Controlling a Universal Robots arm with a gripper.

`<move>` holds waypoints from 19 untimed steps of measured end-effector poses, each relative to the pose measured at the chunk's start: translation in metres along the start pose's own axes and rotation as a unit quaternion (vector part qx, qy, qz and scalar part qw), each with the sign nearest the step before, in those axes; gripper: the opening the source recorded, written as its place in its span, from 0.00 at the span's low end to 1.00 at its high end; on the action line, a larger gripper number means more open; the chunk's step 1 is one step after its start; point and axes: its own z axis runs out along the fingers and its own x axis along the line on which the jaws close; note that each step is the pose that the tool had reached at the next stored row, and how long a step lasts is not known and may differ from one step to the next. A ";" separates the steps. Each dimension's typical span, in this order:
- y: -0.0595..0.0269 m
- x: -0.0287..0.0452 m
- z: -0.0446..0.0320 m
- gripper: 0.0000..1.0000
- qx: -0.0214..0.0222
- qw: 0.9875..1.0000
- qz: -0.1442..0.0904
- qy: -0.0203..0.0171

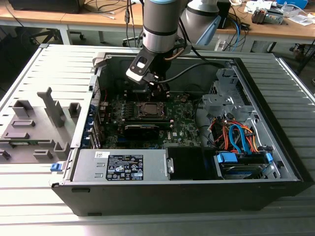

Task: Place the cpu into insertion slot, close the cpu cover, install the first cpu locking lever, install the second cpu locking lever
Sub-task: 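Install the first cpu locking lever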

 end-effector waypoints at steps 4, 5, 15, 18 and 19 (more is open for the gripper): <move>0.0000 0.0000 0.0000 0.11 0.000 1.000 -0.004 0.000; 0.0000 0.0000 0.0000 0.11 0.000 1.000 -0.006 0.000; 0.0000 0.0000 0.0000 0.11 0.001 1.000 -0.017 0.000; 0.0000 0.0000 0.0000 0.11 0.001 1.000 -0.019 0.000; 0.0000 0.0000 0.0000 0.11 0.001 1.000 -0.020 0.000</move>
